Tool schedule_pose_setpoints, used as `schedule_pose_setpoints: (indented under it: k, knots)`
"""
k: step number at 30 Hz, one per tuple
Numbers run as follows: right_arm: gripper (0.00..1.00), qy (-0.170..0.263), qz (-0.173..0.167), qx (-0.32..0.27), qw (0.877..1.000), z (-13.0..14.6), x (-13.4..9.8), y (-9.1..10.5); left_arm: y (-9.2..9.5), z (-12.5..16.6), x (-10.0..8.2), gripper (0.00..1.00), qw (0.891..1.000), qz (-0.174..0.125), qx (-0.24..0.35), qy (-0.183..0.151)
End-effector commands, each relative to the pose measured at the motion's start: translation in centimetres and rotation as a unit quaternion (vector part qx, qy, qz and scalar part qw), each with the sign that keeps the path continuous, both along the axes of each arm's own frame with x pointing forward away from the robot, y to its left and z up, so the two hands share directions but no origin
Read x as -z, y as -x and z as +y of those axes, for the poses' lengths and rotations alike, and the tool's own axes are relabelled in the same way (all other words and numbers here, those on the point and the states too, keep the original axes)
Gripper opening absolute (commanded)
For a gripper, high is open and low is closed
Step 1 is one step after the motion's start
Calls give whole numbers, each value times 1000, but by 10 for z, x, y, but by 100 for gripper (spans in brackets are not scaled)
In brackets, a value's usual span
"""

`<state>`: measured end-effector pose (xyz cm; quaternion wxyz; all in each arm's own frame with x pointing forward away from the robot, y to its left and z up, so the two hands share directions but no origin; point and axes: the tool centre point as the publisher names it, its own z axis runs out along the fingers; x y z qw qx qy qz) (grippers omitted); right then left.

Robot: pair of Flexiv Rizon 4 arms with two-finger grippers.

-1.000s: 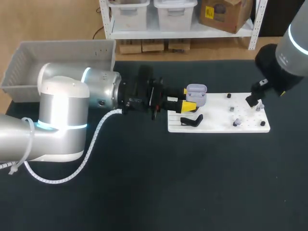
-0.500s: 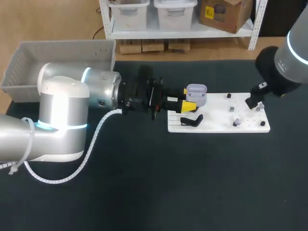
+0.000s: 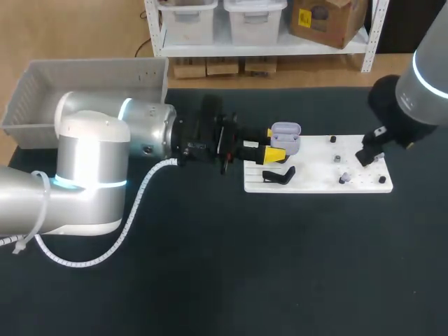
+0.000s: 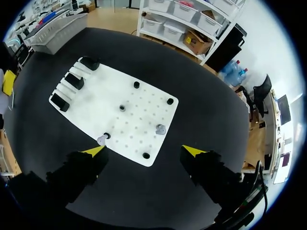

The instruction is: Pick up each earbud case from the left stands, insert the matching earbuds, close the lid, and place the case in the box.

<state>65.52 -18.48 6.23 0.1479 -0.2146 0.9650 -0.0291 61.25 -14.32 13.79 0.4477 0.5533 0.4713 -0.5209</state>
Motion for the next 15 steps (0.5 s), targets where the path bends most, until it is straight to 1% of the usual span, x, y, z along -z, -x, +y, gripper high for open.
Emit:
schedule_pose_setpoints:
  k: [1,4,7,8,10,12,13,15]
  knots:
    - [100,4,13,-4,1000,7,7,-12,0,0,0,0,1000,0,-1,0]
    - [99,4,16,-10,1000,10,8,-16,0,0,0,0,1000,0,-1,0]
    - [93,8,19,-6,1000,9,12,-21,0,0,0,0,1000,0,-1,0]
    - [88,19,21,-5,1000,8,15,-22,0,0,0,0,1000,0,-1,0]
    - [64,22,21,-2,1000,5,19,-23,0,0,0,0,1000,0,-1,0]
    - [59,23,24,0,999,3,21,-23,0,0,0,0,1000,0,-1,0]
    - [50,23,24,3,999,1,21,-23,0,0,0,0,1000,0,-1,0]
    - [50,23,21,10,999,-1,21,-23,0,0,0,0,1000,0,-1,0]
